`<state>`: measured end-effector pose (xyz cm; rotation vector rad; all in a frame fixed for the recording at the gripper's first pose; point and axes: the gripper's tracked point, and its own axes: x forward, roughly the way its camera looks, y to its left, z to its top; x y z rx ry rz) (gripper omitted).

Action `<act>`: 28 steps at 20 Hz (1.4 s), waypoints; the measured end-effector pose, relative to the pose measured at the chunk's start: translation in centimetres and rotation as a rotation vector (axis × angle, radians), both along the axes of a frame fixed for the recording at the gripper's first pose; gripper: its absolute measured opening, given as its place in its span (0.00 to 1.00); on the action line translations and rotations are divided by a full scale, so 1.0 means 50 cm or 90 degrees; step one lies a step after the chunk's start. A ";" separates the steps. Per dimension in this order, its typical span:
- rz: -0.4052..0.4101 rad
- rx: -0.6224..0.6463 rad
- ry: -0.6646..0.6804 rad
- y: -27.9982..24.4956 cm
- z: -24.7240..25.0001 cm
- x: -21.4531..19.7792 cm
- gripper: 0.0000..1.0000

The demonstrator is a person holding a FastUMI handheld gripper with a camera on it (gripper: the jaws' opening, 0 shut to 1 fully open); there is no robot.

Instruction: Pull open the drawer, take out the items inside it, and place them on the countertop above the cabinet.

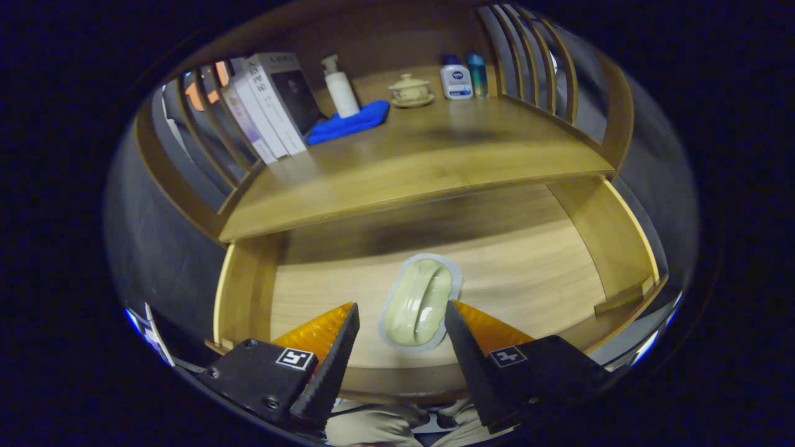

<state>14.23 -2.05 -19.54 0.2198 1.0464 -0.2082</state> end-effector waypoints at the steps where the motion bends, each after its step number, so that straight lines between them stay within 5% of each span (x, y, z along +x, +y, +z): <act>1: -0.009 -0.009 0.019 -0.007 -0.013 0.004 0.88; 10: -0.052 -0.012 0.087 -0.010 -0.078 0.035 0.59; 17: -0.048 -0.006 0.092 -0.006 -0.073 0.030 0.21; 28: 0.011 -0.030 0.007 -0.004 0.110 0.032 0.20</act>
